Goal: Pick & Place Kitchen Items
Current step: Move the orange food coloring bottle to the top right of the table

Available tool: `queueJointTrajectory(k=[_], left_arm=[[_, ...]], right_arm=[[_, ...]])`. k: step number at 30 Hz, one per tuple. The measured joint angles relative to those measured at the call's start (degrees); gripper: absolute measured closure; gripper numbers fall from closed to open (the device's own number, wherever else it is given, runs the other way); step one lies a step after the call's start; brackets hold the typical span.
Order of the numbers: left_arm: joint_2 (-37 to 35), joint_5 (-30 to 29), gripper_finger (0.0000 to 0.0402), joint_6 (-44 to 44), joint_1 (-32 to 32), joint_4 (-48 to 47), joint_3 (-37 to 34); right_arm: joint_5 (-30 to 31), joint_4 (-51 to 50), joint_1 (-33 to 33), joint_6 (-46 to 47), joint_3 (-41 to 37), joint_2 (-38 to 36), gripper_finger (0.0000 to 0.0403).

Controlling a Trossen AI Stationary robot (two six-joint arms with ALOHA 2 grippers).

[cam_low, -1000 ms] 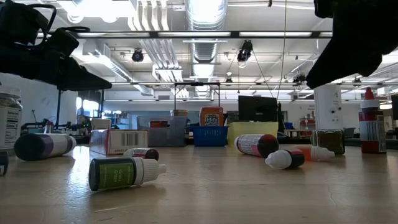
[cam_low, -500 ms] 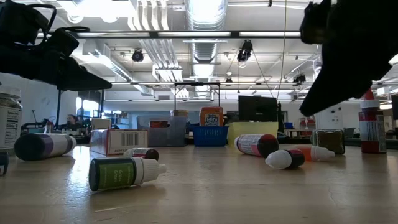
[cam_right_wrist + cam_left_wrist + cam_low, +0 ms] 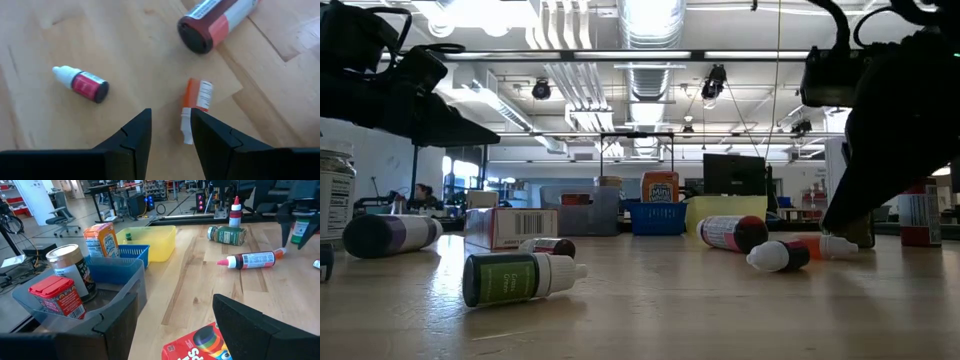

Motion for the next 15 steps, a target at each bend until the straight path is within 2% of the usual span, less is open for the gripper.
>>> queueJointTrajectory(k=[7, 15], left_arm=[[0.01, 0.00, 0.0140, 0.01, 0.00, 0.02, 0.00], [0.01, 0.00, 0.0140, 0.00, -0.02, 0.04, 0.00]], right_arm=[[-0.02, -2.14, -0.93, -0.19, 0.00, 0.58, 0.0262], [-0.56, -2.80, -1.22, -0.72, 0.08, 0.49, 0.0284]])
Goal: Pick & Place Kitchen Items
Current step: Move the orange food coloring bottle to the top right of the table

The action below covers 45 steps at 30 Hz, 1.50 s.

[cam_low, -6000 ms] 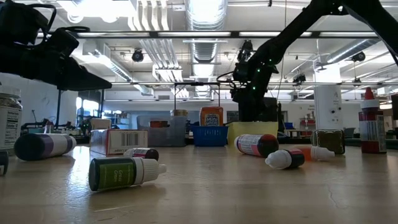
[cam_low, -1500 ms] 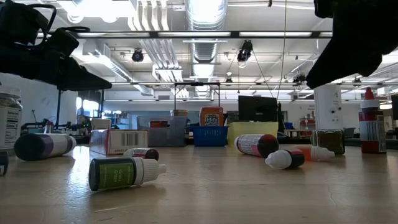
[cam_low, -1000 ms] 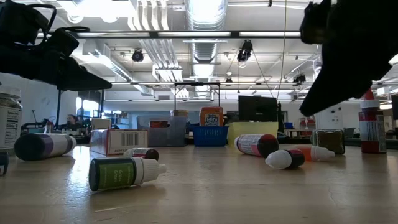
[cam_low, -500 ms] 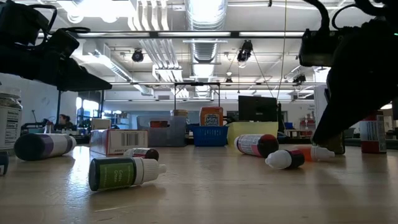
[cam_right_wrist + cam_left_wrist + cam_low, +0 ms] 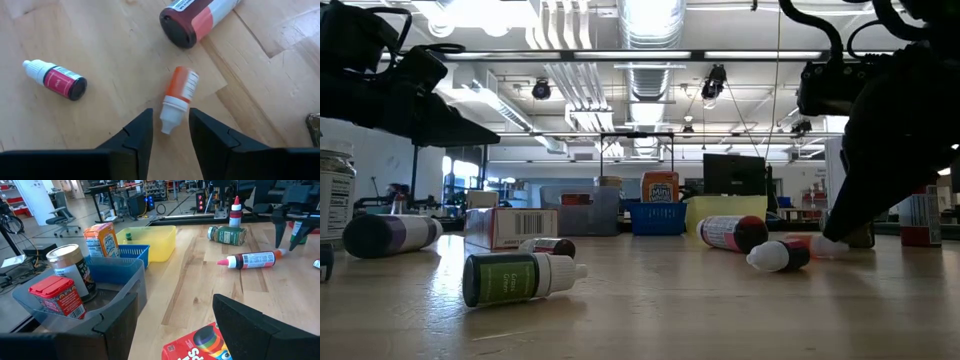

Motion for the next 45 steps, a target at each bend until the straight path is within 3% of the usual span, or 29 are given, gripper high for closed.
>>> queueJointTrajectory(k=[18, 35, 45], left_arm=[[-0.01, 0.00, 0.0140, 0.01, 0.02, 0.01, 0.00], [0.00, 0.00, 0.0140, 0.01, 0.01, 0.02, 0.00], [-0.01, 0.00, 0.0140, 0.01, 0.01, 0.02, 0.00]], right_arm=[[-1.30, 0.54, -2.42, 0.24, 0.88, 3.31, 0.0271], [-2.19, 0.19, -2.72, -4.37, 0.92, 2.91, 0.0340], [-3.02, -14.18, -4.14, -8.88, 7.77, 1.36, 0.0334]])
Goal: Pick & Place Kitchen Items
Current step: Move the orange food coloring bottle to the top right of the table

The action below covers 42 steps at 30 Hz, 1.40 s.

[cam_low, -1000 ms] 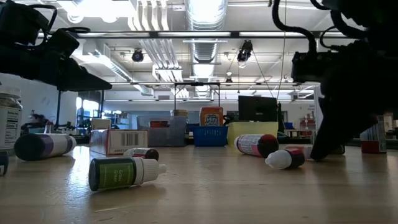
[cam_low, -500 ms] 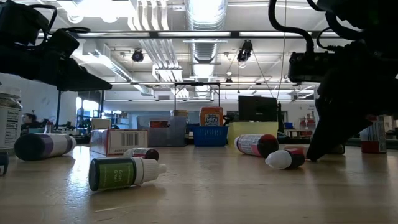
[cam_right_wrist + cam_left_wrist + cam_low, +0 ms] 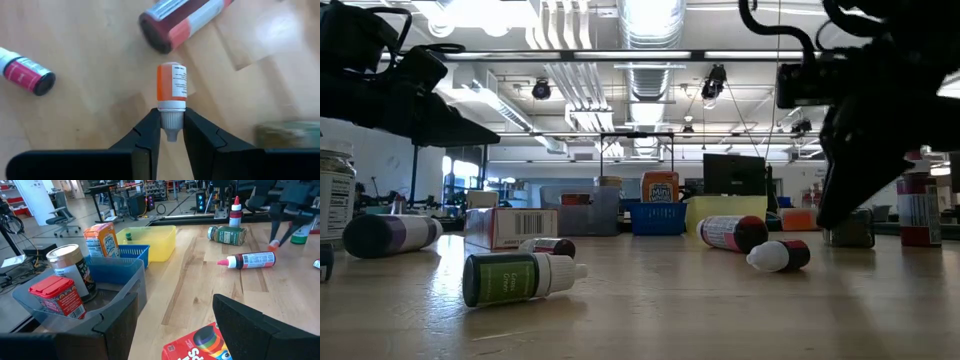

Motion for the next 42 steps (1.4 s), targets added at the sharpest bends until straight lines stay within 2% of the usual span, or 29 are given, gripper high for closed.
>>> queueJointTrajectory(k=[6, 13, 20, 25, 31, 39, 42], left_arm=[[0.01, 0.00, 0.0140, -0.02, -0.01, 0.01, 0.00], [0.01, 0.00, 0.0140, 0.00, -0.01, 0.01, 0.00], [0.00, 0.00, 0.0140, -0.01, 0.00, 0.01, 0.00], [0.00, 0.00, 0.0140, 0.00, 0.00, -0.01, 0.00], [0.01, 0.00, 0.0140, 0.00, 0.00, 0.01, 0.00], [-0.01, 0.00, 0.0140, -0.01, 0.01, 0.00, 0.00], [0.00, 0.00, 0.0140, 0.00, 0.01, -0.01, 0.00]], right_arm=[[-2.78, -12.10, -3.66, -7.89, 7.92, -0.31, 0.0339], [-5.92, -25.13, -10.95, -20.98, 17.35, -0.17, 0.0335], [-12.06, -30.07, -20.12, -33.52, 23.28, -0.17, 0.0340], [-13.92, -32.21, -25.96, -40.26, 25.13, 1.49, 0.0336], [-14.74, -38.74, -29.61, -47.00, 29.56, 6.84, 0.0342], [-14.36, -52.69, -29.79, -51.08, 41.03, 18.93, 0.0339], [-14.33, -53.21, -29.79, -52.94, 44.01, 23.36, 0.0342]])
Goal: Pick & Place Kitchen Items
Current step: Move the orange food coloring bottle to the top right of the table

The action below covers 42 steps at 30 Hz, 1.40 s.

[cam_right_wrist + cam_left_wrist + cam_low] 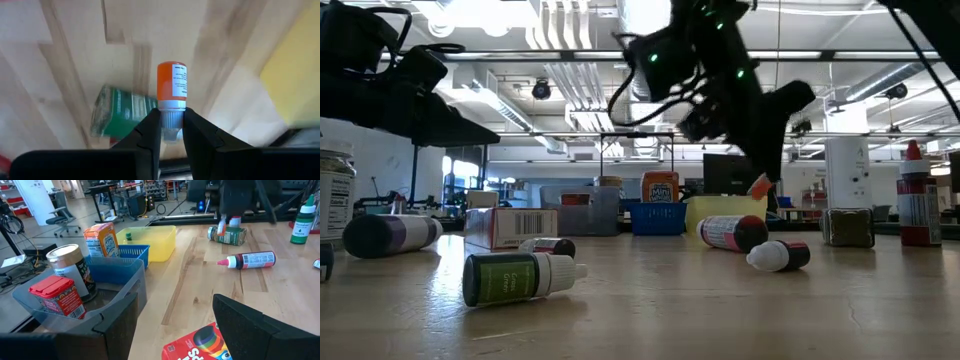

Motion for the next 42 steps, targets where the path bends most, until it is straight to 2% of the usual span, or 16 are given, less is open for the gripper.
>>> queueJointTrajectory(k=[4, 10, 15, 19, 25, 33, 42], left_arm=[[0.01, 0.00, 0.0140, -0.01, 0.00, 0.01, 0.00], [-0.01, 0.00, 0.0140, 0.01, -0.01, -0.01, 0.00], [0.01, 0.00, 0.0140, -0.01, 0.00, -0.01, 0.00], [0.01, 0.00, 0.0140, -0.01, -0.01, -0.01, 0.00], [0.01, 0.00, 0.0140, -0.01, -0.01, 0.00, 0.00], [-0.01, 0.00, 0.0140, 0.01, 0.00, 0.01, 0.00], [0.01, 0.00, 0.0140, -0.01, -0.02, -0.01, 0.00]], right_arm=[[0.01, -0.07, -0.17, -2.83, 2.47, 4.25, 0.0339], [0.03, -0.35, -1.64, -4.60, 2.12, 7.50, 0.0338], [0.25, -0.29, -2.92, -5.29, 0.85, 7.40, 0.0342], [4.52, -0.34, -4.00, -5.90, -1.41, 5.99, 0.0339], [7.60, -0.27, -5.57, -6.72, -7.19, 4.56, 0.0338], [8.14, -0.33, -7.28, -6.72, -12.64, 4.03, 0.0342], [9.23, -0.32, -7.32, -7.06, -15.33, 4.03, 0.0338]])
